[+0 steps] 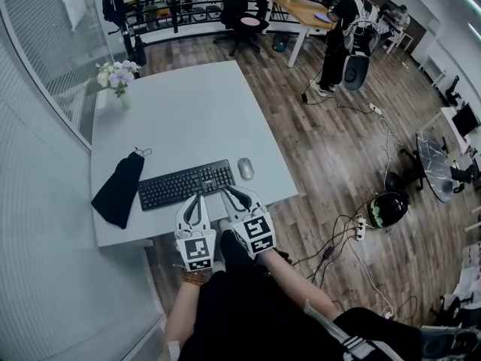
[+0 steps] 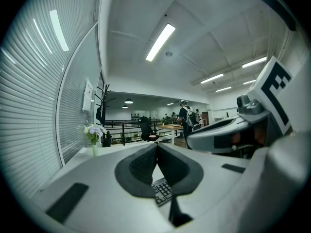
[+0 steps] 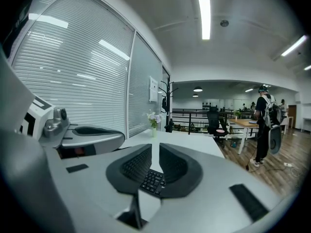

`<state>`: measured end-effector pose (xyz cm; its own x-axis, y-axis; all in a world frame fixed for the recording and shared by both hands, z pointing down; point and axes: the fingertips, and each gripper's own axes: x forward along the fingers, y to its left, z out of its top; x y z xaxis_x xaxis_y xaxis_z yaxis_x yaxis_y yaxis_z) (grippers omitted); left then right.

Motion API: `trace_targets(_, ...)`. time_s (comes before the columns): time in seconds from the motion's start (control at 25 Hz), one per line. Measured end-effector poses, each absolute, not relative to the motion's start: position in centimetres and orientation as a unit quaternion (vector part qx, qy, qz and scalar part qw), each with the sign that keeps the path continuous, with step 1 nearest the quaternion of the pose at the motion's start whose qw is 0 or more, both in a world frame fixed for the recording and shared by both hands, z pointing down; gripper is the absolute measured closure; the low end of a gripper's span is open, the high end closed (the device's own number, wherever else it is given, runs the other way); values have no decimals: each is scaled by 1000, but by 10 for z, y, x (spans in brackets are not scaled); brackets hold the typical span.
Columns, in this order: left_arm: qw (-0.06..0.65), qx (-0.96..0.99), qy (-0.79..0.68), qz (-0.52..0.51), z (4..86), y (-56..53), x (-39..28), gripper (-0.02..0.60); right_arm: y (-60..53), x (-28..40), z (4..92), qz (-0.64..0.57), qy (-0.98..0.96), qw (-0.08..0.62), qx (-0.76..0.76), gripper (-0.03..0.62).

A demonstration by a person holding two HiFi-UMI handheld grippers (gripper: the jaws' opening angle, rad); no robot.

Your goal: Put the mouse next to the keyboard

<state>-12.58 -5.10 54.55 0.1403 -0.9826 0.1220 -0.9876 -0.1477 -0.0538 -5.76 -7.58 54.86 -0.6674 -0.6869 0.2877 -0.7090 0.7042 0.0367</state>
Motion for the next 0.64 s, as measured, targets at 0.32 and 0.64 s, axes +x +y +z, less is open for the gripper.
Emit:
trace_targets(0.32,23,754,-653,67,550,-51,-126,571,-77,-56,551,39,-912,148,380,553)
trace_targets(0.64,29,754,-653,69,554,-53,-124,571,-82,-53,553,40,-912,150,380,553)
